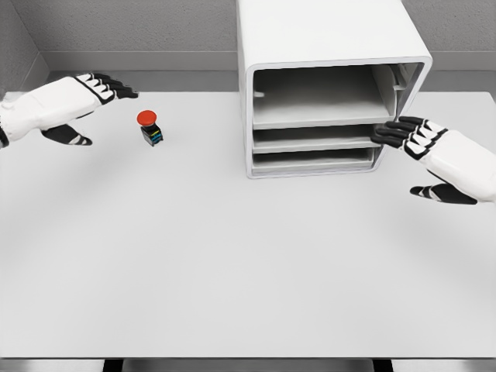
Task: Slide open multi-storey tabletop storage cabinets and put open load switch and slide close multi-storey tabletop storage cabinets
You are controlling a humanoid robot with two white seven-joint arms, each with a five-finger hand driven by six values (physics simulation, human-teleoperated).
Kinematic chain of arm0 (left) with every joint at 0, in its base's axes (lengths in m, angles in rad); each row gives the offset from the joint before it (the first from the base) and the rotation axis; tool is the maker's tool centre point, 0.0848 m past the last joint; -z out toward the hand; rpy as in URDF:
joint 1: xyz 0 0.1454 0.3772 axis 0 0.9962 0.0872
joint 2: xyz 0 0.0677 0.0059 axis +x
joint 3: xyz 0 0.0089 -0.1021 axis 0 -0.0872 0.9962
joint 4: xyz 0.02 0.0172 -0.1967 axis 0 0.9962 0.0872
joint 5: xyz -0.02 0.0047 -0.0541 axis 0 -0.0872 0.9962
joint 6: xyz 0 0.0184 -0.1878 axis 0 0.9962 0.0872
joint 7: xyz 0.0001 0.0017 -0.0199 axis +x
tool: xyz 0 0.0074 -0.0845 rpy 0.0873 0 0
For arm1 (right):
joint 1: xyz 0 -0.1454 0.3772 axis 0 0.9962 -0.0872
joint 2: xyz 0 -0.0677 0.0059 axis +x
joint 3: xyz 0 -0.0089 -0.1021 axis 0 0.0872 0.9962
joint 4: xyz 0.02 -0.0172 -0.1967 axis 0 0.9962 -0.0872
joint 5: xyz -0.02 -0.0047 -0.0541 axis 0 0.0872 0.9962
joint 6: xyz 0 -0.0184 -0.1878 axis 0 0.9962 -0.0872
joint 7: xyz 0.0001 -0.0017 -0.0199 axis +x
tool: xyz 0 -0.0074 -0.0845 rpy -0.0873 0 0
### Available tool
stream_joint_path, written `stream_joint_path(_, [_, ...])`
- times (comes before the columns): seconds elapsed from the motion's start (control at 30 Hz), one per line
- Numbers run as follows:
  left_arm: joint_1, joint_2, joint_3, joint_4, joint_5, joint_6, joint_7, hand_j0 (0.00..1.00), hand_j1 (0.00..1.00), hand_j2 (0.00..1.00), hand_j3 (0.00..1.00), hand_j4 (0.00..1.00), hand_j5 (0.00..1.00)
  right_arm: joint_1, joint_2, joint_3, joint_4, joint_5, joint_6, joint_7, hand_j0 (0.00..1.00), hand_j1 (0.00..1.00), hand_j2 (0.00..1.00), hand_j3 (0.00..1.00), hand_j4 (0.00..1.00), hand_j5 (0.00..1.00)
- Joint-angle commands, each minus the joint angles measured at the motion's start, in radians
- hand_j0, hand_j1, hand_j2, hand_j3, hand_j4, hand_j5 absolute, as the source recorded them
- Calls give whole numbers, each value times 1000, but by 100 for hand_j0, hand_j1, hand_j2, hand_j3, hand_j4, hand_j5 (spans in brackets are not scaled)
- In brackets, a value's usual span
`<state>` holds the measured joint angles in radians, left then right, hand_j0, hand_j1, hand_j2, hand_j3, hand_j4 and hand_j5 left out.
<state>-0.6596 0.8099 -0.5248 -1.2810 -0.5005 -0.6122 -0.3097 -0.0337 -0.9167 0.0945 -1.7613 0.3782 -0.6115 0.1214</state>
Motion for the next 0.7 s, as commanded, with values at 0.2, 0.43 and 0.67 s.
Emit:
stream_joint_path(0.2, [-89,-26,-109,140,-15,1,-17,100,100,100,100,100,100,-14,19,-3,77,31,1,-2,100,100,100,100,100,100])
stream_joint_path(0.43, [-183,-64,-210,195,-20,1,-16,100,100,100,100,100,100,23,48,1,-4,13,1,176,100,100,100,100,100,100])
stream_joint_path(0.67, [-302,-173,-331,368,-21,1,-16,100,100,100,100,100,100,-129,12,33,-4,4,1,208,91,91,91,91,91,91])
